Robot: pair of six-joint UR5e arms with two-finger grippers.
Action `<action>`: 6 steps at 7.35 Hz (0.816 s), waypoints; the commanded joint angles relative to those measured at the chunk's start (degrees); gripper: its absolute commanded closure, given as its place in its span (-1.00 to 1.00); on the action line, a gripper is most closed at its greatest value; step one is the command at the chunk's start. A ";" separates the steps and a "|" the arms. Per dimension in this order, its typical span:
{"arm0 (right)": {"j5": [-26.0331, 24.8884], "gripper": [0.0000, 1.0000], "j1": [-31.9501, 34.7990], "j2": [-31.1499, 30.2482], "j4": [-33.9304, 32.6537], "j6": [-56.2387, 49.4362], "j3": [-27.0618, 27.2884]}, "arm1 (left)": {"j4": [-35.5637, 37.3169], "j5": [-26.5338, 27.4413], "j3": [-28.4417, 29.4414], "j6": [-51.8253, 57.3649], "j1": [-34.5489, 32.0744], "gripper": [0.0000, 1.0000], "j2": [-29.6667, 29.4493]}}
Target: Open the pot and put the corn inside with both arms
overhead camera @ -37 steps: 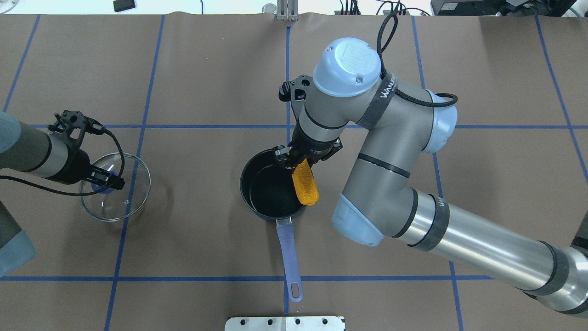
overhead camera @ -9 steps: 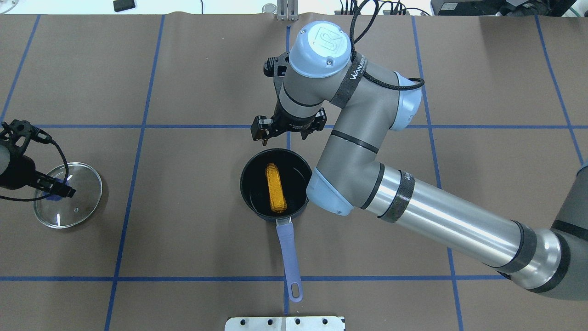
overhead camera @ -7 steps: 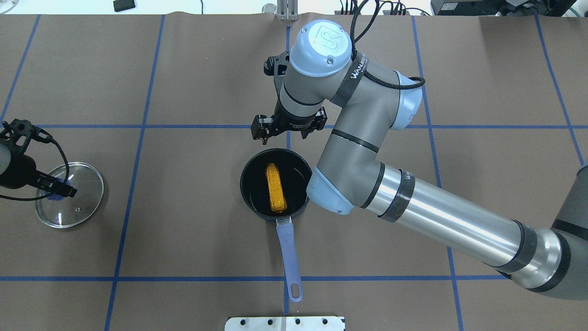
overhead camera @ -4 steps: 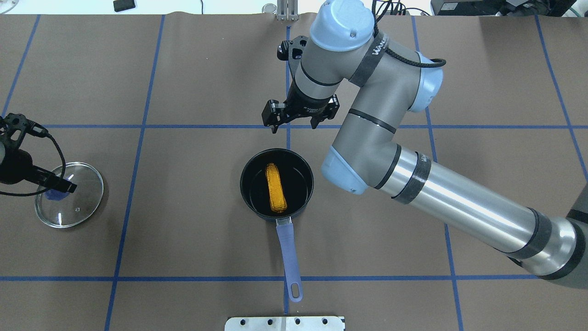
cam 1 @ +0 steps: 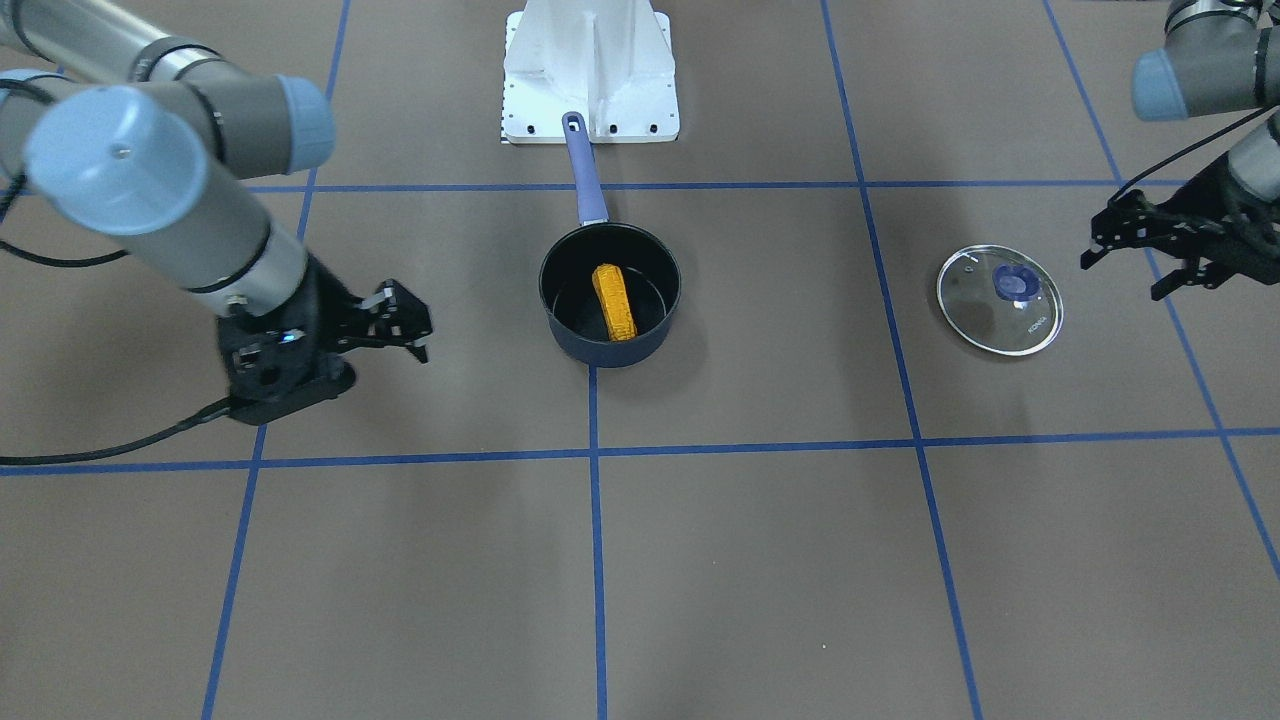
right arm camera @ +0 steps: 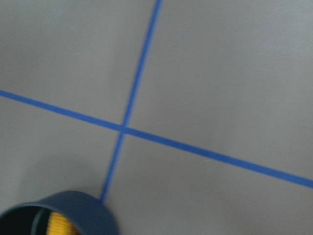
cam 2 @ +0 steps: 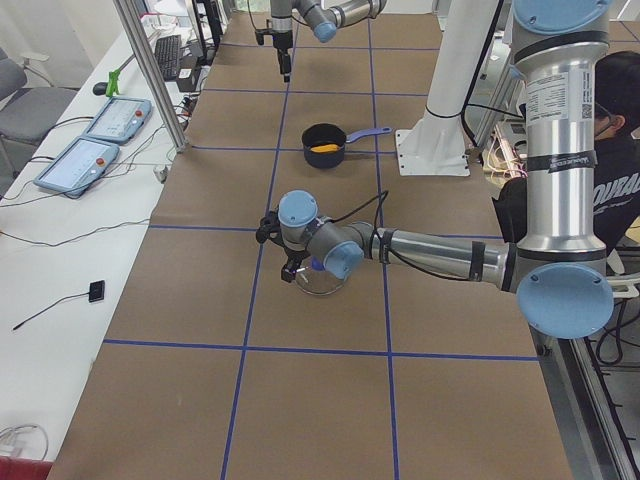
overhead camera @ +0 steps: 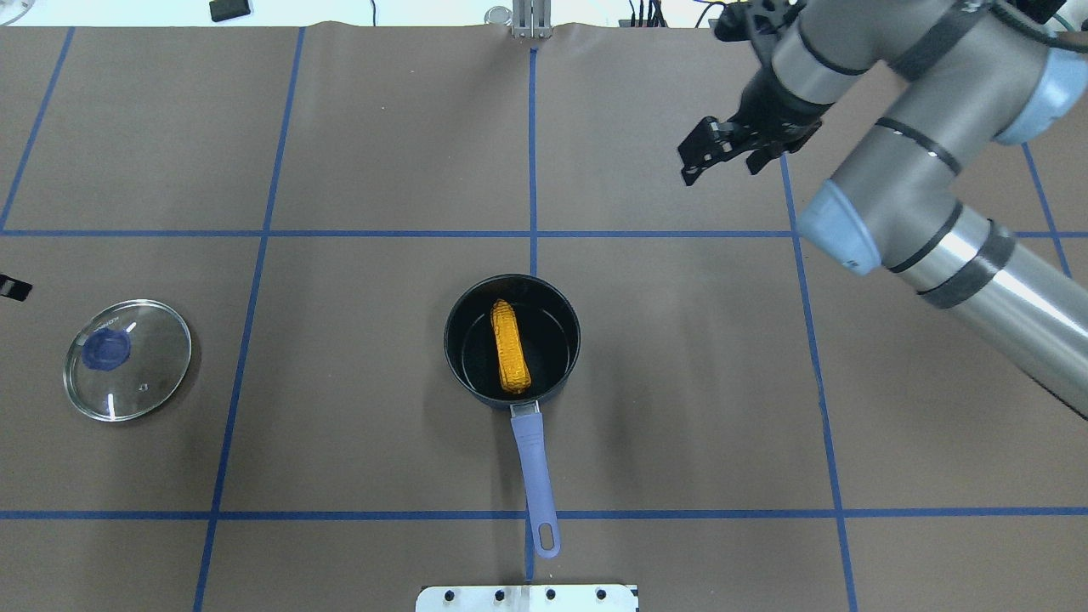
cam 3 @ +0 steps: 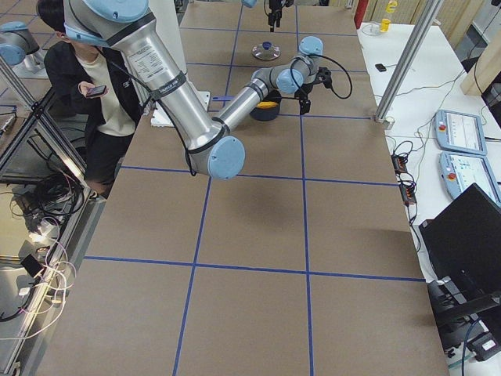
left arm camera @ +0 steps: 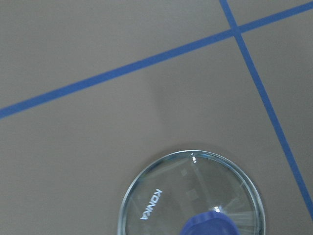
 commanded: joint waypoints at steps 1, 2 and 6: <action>4.33 -1.00 9.28 -9.50 0.14 -9.89 2.54 | 10.11 -3.37 0.66 18.67 -11.60 -0.97 1.12; 4.51 -1.00 13.23 -13.81 0.05 -16.10 3.33 | 13.73 -3.91 0.84 24.15 -15.75 -0.97 1.22; 4.60 -1.00 23.44 -22.72 -0.48 -23.90 2.82 | 14.82 -3.48 2.94 28.16 -25.26 -0.98 3.15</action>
